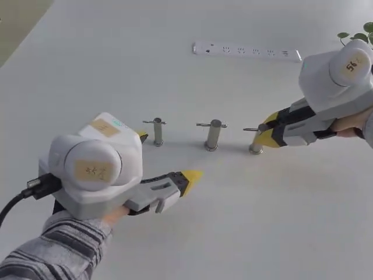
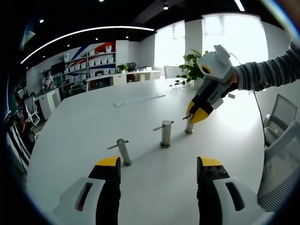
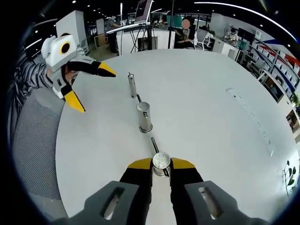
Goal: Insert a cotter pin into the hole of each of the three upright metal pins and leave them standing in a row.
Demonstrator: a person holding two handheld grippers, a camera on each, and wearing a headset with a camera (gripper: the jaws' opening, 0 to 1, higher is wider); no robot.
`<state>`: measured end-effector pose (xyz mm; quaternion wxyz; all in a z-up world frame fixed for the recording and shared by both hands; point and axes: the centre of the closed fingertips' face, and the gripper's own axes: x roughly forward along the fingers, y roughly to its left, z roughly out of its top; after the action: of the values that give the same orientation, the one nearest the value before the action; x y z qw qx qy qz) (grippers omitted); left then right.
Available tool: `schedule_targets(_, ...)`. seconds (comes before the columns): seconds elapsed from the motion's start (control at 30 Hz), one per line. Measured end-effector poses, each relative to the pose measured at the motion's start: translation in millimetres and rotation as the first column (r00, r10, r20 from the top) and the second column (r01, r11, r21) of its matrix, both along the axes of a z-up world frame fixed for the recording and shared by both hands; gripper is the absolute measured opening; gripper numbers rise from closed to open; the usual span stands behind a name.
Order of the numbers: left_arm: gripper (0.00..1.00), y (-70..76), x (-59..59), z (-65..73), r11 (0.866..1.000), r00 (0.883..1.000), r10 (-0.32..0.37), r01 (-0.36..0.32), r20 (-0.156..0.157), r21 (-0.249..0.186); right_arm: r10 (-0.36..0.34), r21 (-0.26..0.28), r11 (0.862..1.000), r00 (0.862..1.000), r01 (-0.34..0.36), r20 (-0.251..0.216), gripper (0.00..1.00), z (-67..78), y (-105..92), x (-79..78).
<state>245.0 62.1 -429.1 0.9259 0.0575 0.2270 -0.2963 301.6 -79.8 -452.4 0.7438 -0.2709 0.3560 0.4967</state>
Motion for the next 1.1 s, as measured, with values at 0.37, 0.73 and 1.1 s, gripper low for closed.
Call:
schedule_targets(0.37, 0.65, 6.3, 3.2, 1.6, 0.999, 0.999, 0.038, -0.038, -0.005, -0.029, 0.004, 0.0, 1.0, 1.0, -0.004, -0.014, 0.08, -1.3, -6.9, 2.4)
schedule_targets(0.73, 0.65, 13.6, 2.6, -0.7, 0.998, 0.998, 0.059, -0.06, -0.016, -0.034, 0.028, 0.007, 1.0, 1.0, -0.028, -0.001, 0.09, -2.9, -8.6, 5.2)
schedule_targets(1.1, 0.66, 15.5, 4.0, -2.1, 0.997, 0.998, 0.063, -0.064, -0.025, -0.031, 0.033, 0.004, 0.999, 0.997, -0.033, 0.065, 0.21, -0.3, -9.3, 6.1)
